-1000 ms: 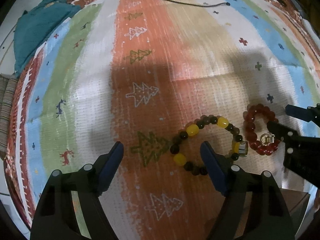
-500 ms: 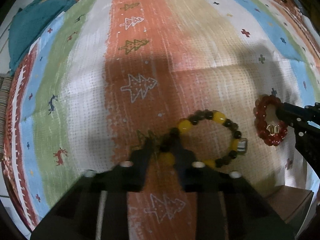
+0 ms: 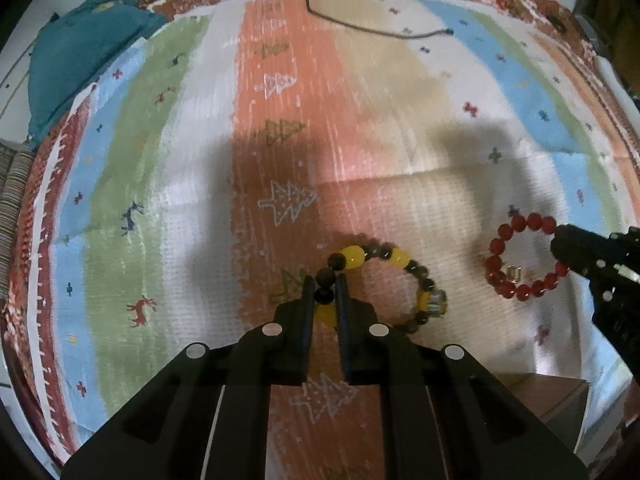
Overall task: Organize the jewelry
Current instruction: 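Grasp the yellow-black bracelet with the left tool while the right tool grasps the red bracelet, then lift and carry both bracelets with both tools over the tin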
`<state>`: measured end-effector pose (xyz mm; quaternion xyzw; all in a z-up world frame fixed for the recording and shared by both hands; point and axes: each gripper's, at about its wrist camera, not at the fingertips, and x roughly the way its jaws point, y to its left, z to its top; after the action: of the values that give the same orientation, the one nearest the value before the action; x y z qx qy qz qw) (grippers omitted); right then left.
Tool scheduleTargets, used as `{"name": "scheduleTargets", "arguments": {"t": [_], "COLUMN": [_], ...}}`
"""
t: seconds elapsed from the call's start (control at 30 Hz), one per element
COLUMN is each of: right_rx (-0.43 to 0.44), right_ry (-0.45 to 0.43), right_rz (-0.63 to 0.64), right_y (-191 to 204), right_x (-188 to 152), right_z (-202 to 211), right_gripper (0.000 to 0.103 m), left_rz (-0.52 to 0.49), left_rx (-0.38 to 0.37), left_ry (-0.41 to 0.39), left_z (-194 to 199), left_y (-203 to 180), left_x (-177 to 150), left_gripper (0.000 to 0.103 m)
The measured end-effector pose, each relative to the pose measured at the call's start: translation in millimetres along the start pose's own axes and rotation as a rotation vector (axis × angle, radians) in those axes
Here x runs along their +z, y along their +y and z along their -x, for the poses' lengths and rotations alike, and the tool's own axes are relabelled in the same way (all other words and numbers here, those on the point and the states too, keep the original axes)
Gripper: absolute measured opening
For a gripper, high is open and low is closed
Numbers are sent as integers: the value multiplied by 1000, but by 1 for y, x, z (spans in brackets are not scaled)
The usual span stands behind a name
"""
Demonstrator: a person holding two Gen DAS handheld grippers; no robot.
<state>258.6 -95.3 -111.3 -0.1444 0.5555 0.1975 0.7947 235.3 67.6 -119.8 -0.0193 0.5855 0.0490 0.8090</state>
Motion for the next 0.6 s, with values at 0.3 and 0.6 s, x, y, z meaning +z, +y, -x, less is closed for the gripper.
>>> {"name": "scheduleTargets", "arguments": {"t": [0.3, 0.6], "right_rx": [34, 39], "right_ry": [-52, -74], "right_rz": [3, -10], "right_y": [11, 11], "right_x": [-5, -11], "right_z": [25, 36], "right_gripper": [14, 14], "left_rz": [23, -3], "left_rx": [-39, -40], "left_ry": [-91, -125], "left_z": [34, 50], "left_y": [0, -10], "left_x": [6, -2], "left_gripper": [9, 9]}}
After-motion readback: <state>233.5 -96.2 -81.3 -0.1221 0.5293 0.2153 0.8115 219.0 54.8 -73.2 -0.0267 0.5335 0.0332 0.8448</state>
